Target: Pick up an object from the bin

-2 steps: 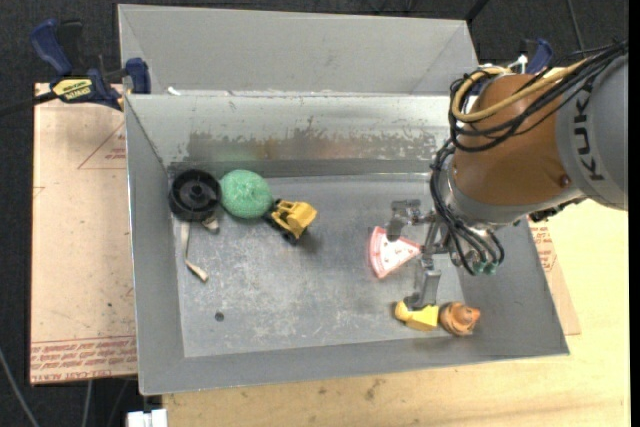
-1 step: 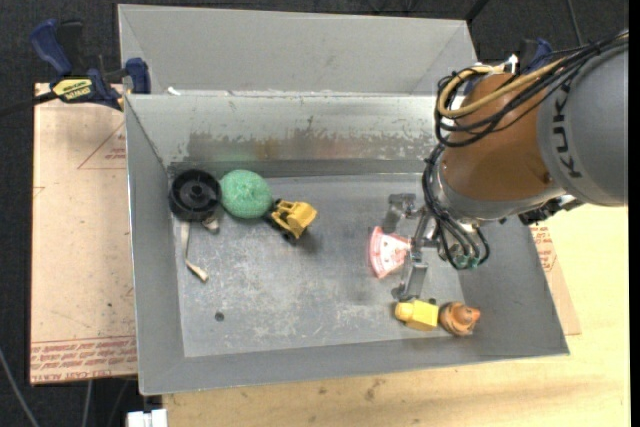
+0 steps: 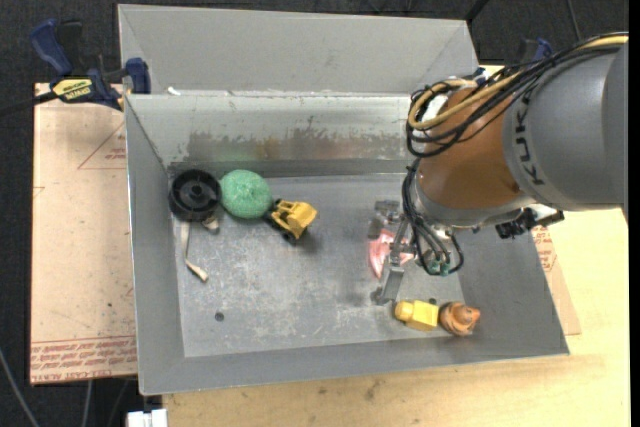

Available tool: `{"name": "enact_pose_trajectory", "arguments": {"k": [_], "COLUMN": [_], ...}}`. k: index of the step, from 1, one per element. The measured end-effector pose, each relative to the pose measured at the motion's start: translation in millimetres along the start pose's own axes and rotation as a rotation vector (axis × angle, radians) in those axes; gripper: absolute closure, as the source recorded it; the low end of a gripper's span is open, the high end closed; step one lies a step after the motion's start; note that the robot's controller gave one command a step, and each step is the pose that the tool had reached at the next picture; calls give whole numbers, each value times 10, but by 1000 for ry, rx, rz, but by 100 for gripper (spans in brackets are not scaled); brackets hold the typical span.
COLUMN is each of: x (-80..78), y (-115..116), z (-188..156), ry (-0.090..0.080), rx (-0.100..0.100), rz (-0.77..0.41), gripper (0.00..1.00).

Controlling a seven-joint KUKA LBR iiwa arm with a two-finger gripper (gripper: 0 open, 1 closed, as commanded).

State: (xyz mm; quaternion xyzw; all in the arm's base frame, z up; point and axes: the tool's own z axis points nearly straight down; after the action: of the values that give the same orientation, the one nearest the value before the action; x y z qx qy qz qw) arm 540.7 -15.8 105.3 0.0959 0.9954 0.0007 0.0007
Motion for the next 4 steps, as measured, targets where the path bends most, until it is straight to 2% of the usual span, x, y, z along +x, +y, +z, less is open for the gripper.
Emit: {"name": "enact_pose_trajectory", "arguments": {"k": [1, 2, 3, 4], "x": [-173, -236, -608, -294], "y": [-95, -117, 16, -99], "z": [42, 43, 34, -255], "ry": [0, 0, -1, 2], "rx": [0, 1, 0, 1], "rz": [-175, -148, -35, -117], "gripper": [0, 0, 0, 0]}}
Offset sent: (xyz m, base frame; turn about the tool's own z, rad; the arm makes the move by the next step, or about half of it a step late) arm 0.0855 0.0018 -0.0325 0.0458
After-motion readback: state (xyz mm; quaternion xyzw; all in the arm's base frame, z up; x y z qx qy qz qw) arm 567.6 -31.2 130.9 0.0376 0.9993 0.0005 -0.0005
